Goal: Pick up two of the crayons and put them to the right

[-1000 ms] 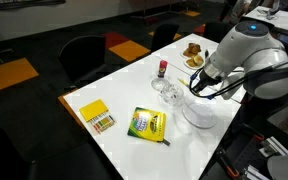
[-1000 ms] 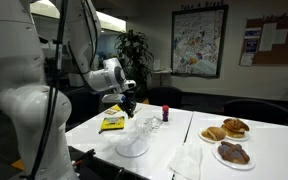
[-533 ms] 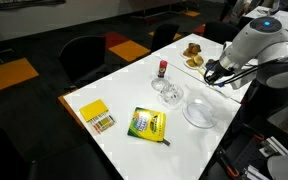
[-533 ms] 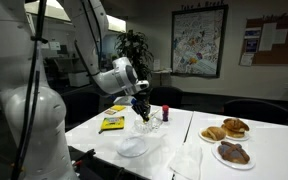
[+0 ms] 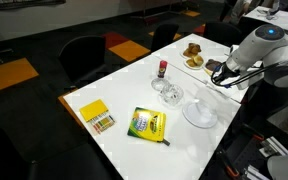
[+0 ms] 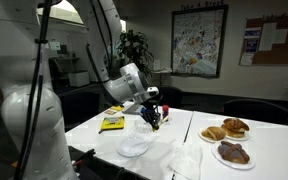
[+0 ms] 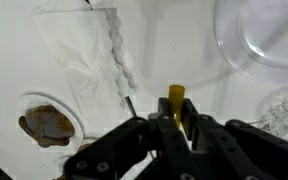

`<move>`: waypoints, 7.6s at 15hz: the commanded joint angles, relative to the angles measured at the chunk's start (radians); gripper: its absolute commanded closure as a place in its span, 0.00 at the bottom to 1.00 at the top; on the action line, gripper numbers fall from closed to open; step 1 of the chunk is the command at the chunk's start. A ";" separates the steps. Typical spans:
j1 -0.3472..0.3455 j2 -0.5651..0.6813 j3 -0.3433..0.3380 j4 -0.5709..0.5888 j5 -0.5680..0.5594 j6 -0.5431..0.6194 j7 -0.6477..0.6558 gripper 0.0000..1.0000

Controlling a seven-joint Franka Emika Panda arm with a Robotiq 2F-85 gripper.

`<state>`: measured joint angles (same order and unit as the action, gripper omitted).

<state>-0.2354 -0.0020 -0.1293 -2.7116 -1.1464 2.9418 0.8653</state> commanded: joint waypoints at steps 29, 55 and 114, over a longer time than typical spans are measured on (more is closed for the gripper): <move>-0.165 0.299 0.294 0.108 0.062 0.085 -0.357 0.00; -0.047 0.355 0.692 0.082 0.667 0.279 -0.515 0.00; 0.518 0.669 0.277 0.327 1.028 0.533 -0.928 1.00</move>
<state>0.2616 0.6397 0.1493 -2.4045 -0.1507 3.4493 -0.0584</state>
